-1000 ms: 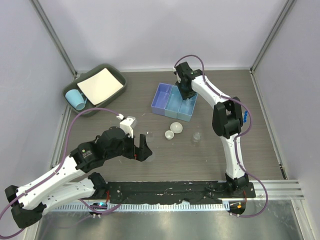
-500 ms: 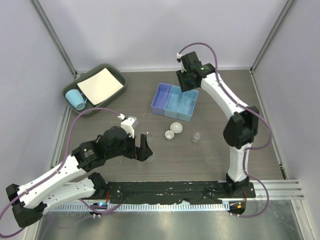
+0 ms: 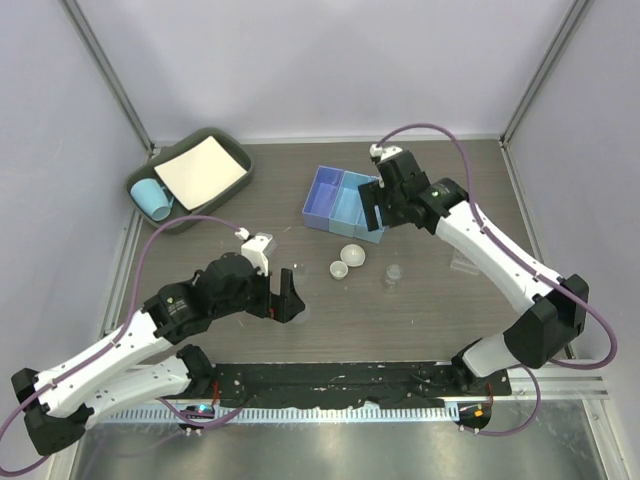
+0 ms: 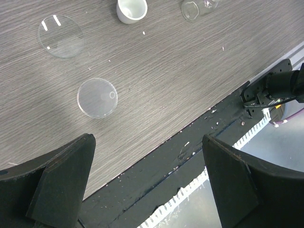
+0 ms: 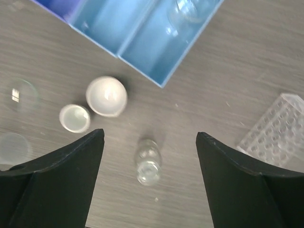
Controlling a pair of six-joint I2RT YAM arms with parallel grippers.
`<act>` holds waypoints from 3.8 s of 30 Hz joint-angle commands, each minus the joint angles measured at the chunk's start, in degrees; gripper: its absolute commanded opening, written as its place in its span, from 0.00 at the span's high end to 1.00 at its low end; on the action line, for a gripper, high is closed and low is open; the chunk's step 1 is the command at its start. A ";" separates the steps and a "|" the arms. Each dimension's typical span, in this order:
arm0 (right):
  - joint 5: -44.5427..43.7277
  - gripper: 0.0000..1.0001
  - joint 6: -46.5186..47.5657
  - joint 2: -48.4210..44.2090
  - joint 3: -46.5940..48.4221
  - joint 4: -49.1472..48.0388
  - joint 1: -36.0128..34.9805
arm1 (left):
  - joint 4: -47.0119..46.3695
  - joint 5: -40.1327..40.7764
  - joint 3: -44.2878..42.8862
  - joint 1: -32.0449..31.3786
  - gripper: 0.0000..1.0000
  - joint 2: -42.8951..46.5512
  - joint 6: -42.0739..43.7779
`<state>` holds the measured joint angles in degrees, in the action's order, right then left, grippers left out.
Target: Organize the chemistry lab equipment
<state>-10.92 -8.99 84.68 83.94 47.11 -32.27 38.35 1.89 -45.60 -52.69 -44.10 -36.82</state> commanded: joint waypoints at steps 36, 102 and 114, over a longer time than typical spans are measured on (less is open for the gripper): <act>-2.36 0.08 -12.45 -6.20 -27.86 -6.41 -5.26 | -0.82 0.83 0.96 0.30 0.00 1.12 0.17; -5.60 0.75 -14.30 -3.73 -20.33 -1.25 -5.17 | -0.29 0.83 0.87 0.30 0.00 1.38 0.08; -10.53 0.75 -12.71 2.23 0.42 6.24 -6.66 | -0.56 0.04 1.13 0.30 0.00 2.08 -0.01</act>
<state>-17.63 -22.63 83.31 77.47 51.94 -38.89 38.46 2.33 -44.66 -52.69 -43.16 -37.04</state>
